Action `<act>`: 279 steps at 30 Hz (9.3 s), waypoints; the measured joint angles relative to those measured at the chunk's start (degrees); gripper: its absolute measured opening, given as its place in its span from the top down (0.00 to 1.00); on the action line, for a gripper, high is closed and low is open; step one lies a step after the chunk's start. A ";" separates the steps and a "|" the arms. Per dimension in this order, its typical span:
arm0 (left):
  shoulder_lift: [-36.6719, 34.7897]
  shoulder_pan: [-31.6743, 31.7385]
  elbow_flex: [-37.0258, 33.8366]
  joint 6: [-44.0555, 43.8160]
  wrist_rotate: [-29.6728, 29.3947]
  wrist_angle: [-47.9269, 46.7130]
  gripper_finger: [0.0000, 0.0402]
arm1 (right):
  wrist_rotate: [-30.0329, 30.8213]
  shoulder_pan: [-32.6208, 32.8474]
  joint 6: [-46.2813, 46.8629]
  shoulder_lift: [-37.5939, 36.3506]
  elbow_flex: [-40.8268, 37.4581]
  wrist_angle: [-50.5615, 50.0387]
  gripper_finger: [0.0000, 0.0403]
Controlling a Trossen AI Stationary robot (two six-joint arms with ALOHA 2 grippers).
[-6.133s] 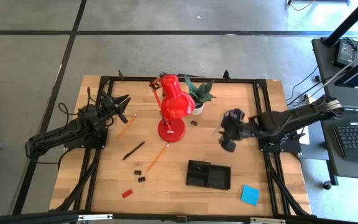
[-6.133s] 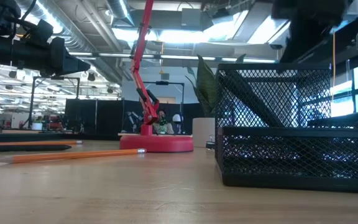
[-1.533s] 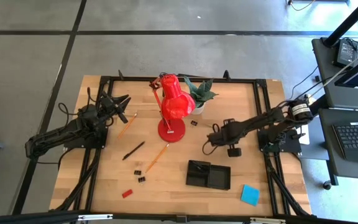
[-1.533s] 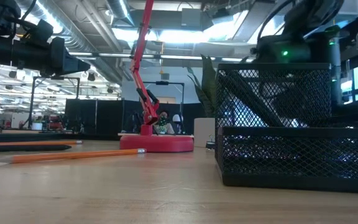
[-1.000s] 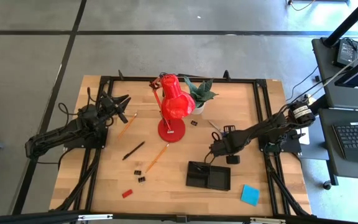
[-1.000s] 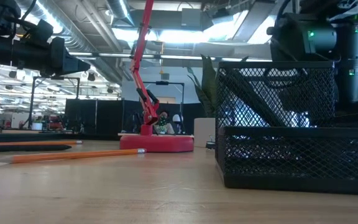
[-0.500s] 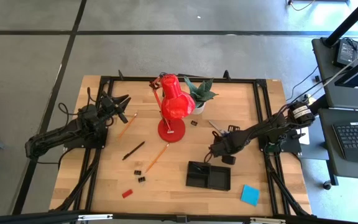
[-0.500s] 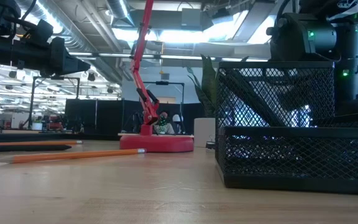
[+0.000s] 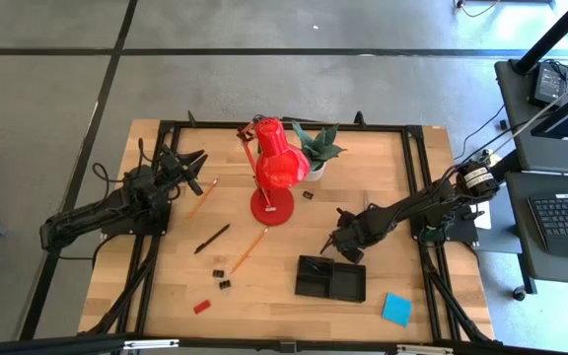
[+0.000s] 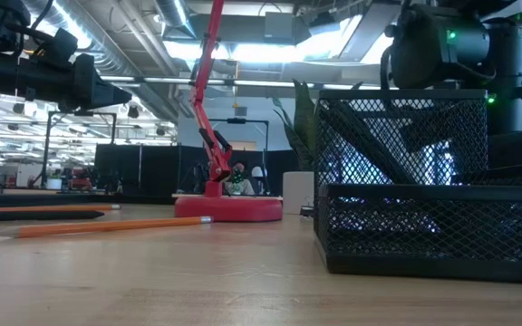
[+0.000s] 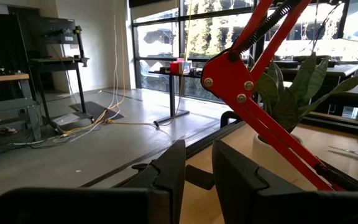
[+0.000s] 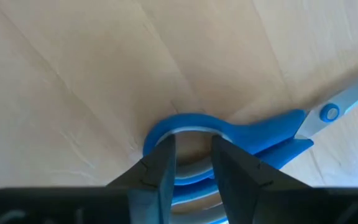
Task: Pick and place office supplies into organizer
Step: Put the blue scissors into the black desk organizer, then move the blue sticky notes to the center of the table
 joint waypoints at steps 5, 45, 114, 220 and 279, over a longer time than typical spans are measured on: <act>0.02 0.01 0.00 0.00 0.00 -0.01 0.81 | -0.05 -0.07 -3.27 0.00 0.00 -0.01 0.73; 0.02 -0.01 0.01 0.00 0.00 0.00 0.81 | -3.26 0.26 -85.89 -0.07 8.43 -12.59 0.73; 0.01 0.01 -0.01 -1.03 -0.02 0.00 0.81 | -4.37 0.13 -94.15 -0.07 0.74 -4.75 0.56; 0.00 0.01 0.01 -1.03 -0.02 0.00 0.81 | 7.02 12.98 -29.41 -23.45 1.51 54.59 0.81; 0.00 0.01 -0.01 -1.03 -0.02 0.00 0.81 | 4.65 9.14 -19.30 -12.67 1.49 50.25 0.69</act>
